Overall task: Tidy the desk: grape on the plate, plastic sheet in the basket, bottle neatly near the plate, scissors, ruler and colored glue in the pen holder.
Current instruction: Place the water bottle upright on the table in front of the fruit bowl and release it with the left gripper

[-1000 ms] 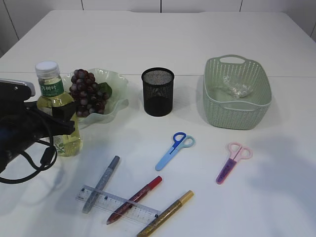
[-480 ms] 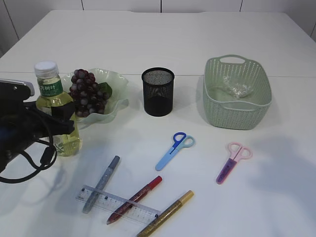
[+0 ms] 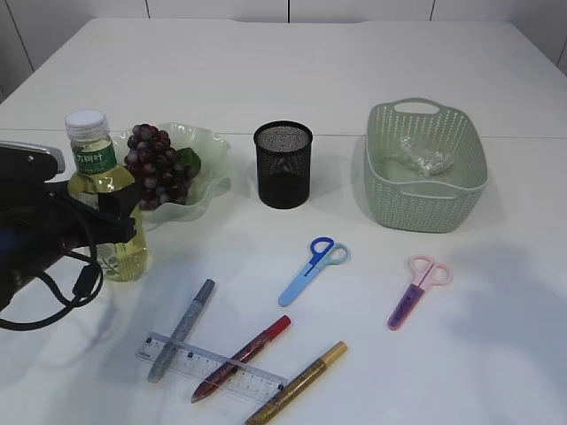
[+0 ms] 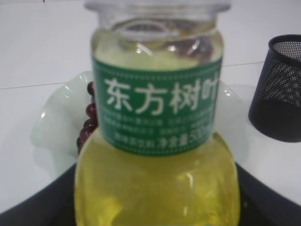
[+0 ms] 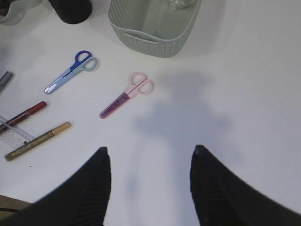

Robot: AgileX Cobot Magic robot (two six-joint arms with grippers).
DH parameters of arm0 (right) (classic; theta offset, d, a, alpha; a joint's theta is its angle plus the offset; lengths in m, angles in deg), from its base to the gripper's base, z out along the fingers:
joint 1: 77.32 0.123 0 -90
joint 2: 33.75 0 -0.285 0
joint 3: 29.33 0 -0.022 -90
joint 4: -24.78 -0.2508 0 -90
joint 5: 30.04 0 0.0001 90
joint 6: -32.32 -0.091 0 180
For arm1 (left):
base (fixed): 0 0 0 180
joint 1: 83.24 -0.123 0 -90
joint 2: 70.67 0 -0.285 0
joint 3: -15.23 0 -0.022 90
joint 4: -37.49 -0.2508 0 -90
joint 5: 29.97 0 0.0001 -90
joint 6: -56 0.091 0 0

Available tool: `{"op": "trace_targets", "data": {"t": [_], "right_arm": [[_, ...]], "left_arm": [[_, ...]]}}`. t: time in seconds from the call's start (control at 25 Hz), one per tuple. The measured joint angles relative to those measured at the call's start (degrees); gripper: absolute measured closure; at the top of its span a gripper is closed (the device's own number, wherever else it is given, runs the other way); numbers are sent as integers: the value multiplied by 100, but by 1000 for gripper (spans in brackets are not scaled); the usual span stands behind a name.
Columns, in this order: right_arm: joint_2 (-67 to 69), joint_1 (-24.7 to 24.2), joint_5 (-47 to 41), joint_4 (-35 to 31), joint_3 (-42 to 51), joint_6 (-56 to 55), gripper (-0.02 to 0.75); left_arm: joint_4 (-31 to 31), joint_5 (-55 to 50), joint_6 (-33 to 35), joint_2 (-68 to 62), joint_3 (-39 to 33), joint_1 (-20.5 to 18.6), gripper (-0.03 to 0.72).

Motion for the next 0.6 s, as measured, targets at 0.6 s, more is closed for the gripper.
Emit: {"op": "trace_targets", "data": {"t": [0.6], "right_arm": [[0,0,0,-69,0,11,307]], "left_arm": [[-49,5,0,0,0,0,116]]}}
